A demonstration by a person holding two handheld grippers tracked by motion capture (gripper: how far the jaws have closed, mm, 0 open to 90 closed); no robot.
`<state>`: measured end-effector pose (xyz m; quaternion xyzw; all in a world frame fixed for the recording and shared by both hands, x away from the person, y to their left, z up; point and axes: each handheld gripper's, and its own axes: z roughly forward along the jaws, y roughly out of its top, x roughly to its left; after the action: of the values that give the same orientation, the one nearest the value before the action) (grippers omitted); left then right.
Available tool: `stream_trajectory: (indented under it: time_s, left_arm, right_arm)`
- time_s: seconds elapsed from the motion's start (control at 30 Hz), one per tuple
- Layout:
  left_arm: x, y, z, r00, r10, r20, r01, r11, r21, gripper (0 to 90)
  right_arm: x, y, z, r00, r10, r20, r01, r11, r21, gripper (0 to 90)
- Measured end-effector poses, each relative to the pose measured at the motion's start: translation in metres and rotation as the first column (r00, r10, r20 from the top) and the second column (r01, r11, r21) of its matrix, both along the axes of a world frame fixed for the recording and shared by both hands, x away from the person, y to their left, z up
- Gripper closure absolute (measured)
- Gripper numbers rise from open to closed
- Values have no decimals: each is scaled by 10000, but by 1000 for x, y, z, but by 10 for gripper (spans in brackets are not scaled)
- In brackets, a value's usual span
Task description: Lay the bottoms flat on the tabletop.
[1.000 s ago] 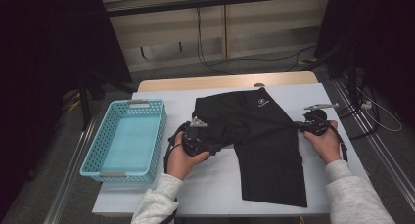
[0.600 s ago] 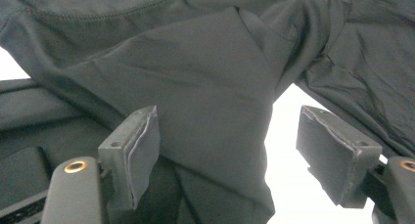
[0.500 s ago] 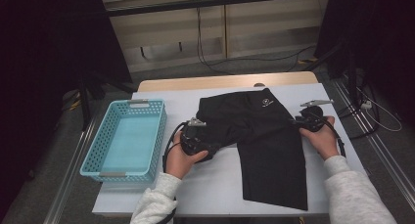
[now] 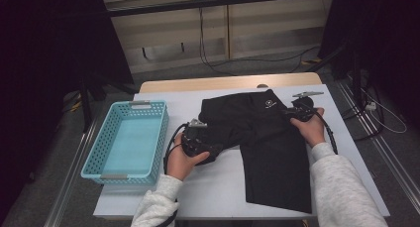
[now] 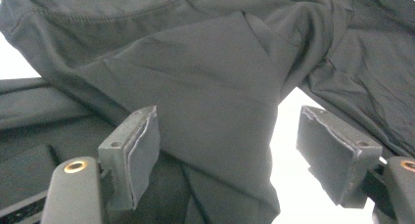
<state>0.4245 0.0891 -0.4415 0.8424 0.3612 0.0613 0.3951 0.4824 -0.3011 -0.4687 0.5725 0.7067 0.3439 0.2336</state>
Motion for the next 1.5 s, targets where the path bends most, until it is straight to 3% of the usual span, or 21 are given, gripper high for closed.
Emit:
stream_trajectory:
  time_s: [0.07,0.1,0.33,0.43,0.5,0.53,0.6,0.67,0.87,0.93,1.07,1.33,1.5]
  left_arm:
    - [0,0,1,10000,-7,14,7,10000,-1,246]
    - [0,0,1,10000,7,25,-7,10000,-27,246]
    - [2,0,-1,10000,-55,-22,55,10000,-19,246]
    - [3,0,-3,10000,33,-12,-33,10000,-9,246]
    - [3,0,-2,10000,-2,-31,2,10000,-15,246]
    - [2,-1,-2,10000,7,7,-7,10000,-25,246]
    - [2,-1,-1,10000,-80,37,79,10000,35,246]
    - [2,-1,0,9999,-25,105,25,10000,-35,246]
    - [1,-1,1,9999,-75,139,76,10000,-48,246]
    - [1,-2,1,9997,-157,163,156,9999,69,246]
    - [-1,-4,3,9996,-249,163,247,9997,91,246]
    - [-3,-6,5,9992,-309,272,306,9994,131,246]
    - [-4,-6,5,9993,-264,275,260,9995,157,246]
  right_arm:
    - [2,-5,-1,9999,13,-138,-3,9977,671,890]
    - [3,-7,-1,9997,-34,-229,55,9958,910,894]
    - [6,-28,-1,9965,-832,-76,835,9942,678,898]
    - [4,-41,-1,9893,-1448,-167,1456,9863,773,895]
    - [2,-47,-1,9857,-1669,-253,1685,9819,867,853]
    - [1,-49,0,9843,-1752,-232,1765,9806,850,772]
    - [-4,-51,0,9869,-1586,-281,1608,9807,1110,727]
    - [-11,-49,1,9887,-1469,-285,1489,9849,882,661]
    - [-40,-39,4,9929,-1021,-605,1066,9913,777,592]
    - [-52,-35,5,9949,-733,-696,775,9952,592,601]
    - [-75,-29,7,9951,-533,-835,589,9961,662,602]
    - [-117,-20,6,9970,92,-770,-51,9986,531,652]
    - [-141,-15,3,9972,166,-722,-93,9950,998,732]
